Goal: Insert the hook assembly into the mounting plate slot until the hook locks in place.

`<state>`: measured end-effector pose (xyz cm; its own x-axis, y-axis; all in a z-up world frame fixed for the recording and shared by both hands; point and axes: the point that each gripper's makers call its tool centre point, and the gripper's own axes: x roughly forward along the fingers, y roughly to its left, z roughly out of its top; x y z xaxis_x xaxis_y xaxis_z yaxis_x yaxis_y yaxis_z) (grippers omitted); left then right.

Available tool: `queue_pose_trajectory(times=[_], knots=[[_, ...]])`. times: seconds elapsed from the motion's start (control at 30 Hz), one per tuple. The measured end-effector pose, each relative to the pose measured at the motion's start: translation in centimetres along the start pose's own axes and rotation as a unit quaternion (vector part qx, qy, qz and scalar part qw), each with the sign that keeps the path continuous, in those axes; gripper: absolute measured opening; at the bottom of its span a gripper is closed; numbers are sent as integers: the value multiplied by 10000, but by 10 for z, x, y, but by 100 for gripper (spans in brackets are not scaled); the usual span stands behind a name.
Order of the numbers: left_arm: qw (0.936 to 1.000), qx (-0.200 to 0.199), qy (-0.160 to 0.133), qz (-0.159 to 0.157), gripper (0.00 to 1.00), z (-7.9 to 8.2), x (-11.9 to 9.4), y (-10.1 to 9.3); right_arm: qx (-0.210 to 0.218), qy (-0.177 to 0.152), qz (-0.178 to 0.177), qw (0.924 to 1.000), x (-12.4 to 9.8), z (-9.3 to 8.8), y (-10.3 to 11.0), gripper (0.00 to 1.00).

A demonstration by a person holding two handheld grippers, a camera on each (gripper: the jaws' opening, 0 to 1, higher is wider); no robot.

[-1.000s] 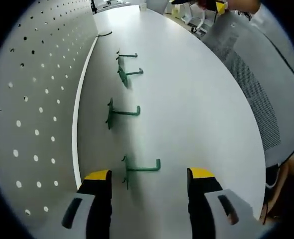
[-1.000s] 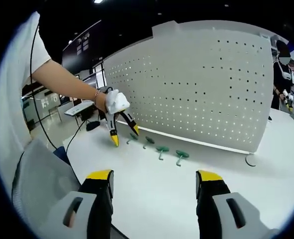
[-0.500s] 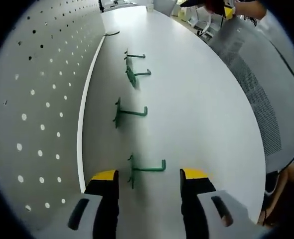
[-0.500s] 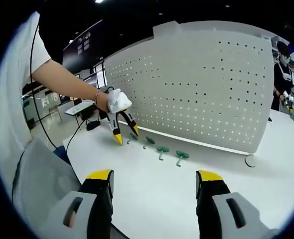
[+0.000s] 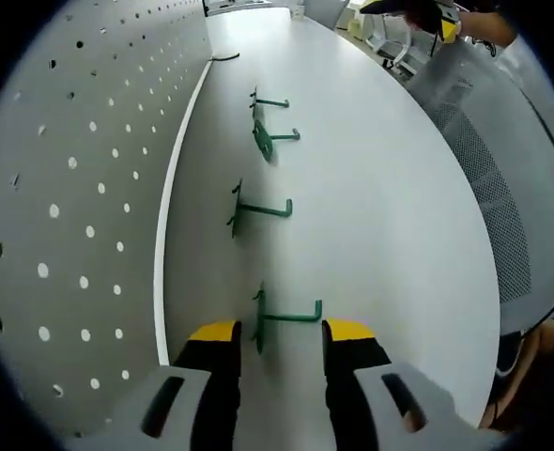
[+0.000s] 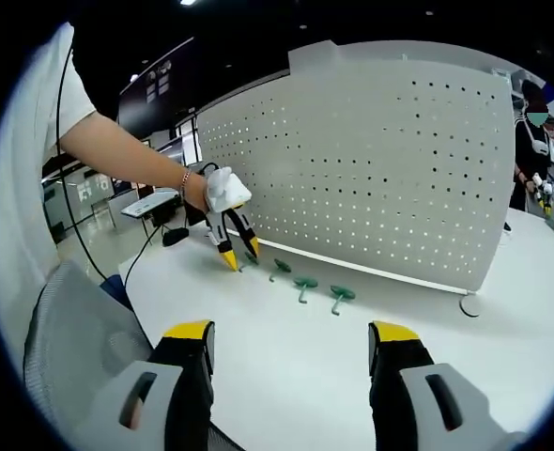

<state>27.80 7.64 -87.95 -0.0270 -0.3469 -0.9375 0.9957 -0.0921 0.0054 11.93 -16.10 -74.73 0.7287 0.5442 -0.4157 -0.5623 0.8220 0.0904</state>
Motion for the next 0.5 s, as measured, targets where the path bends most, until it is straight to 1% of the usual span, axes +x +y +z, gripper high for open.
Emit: queue_pose_trajectory(times=[0.17, 0.33, 0.43, 0.5], knots=[[9998, -167, 13, 48, 30, -1, -1, 0, 54, -66, 14, 10000, 0, 2, 1, 64], [9997, -209, 102, 86, 27, -2, -1, 2, 36, -54, 29, 10000, 0, 1, 2, 64], [9992, -354, 125, 146, 22, -1, -1, 6, 49, -59, 40, 10000, 0, 1, 2, 64], [9990, -378, 166, 178, 19, -2, -1, 6, 32, -59, 40, 10000, 0, 2, 2, 64]])
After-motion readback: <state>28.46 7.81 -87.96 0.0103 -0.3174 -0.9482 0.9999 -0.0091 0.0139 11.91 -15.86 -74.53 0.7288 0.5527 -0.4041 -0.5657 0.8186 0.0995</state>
